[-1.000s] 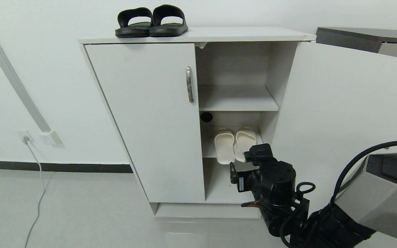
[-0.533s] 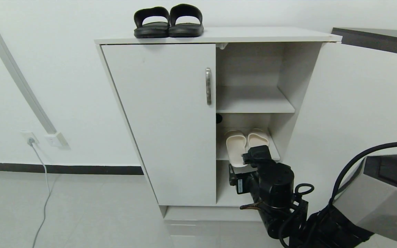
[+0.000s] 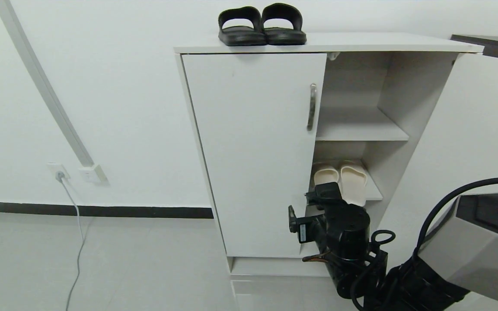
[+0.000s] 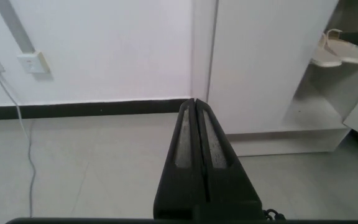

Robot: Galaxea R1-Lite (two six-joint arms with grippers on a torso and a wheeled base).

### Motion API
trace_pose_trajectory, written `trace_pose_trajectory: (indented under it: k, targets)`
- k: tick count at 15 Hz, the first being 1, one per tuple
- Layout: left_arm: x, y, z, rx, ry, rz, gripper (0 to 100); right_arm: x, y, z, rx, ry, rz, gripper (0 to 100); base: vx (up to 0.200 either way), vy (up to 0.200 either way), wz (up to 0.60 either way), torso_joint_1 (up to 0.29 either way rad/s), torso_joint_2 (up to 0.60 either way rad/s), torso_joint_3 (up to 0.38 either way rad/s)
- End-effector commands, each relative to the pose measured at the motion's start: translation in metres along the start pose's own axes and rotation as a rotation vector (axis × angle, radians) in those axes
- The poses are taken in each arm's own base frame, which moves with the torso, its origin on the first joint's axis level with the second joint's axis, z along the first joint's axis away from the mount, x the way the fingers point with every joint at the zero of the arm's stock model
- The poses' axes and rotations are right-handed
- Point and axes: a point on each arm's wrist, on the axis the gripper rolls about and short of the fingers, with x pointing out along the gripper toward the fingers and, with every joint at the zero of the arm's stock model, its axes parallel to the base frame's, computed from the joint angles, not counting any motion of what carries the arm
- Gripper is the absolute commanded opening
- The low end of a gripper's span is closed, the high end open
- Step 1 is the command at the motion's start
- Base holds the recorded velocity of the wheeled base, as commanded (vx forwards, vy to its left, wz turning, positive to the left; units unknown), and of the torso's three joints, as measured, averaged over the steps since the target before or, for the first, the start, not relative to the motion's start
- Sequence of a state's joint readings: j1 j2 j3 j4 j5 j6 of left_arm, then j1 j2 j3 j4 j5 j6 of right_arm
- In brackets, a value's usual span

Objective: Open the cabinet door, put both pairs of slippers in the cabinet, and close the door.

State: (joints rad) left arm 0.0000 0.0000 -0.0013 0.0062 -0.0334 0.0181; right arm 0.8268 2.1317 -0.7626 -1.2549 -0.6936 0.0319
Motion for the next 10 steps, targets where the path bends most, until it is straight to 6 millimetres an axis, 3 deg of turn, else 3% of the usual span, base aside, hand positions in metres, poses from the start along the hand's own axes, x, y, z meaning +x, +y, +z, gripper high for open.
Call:
trace_pose_trajectory:
  k: [1,6,10]
  targets:
    - [0.0001,0.0,0.0001,0.0,0.001,0.0,0,0.0,0.0,-0.0011,-0.002,0.003,0.0,100,0.0,0.2,0.0,0.002,0.0,0.002]
    - [0.0001,0.0,0.0001,0.0,0.001,0.0,0,0.0003,-0.0005,-0.0026,-0.004,0.005,-0.001,100,0.0,0.2,0.0,0.003,0.0,0.004]
    - [0.0001,0.0,0.0001,-0.003,0.001,0.001,0,-0.0005,-0.0012,-0.0008,0.006,-0.006,-0.001,100,0.0,0.0,0.0,0.0,0.0,0.0]
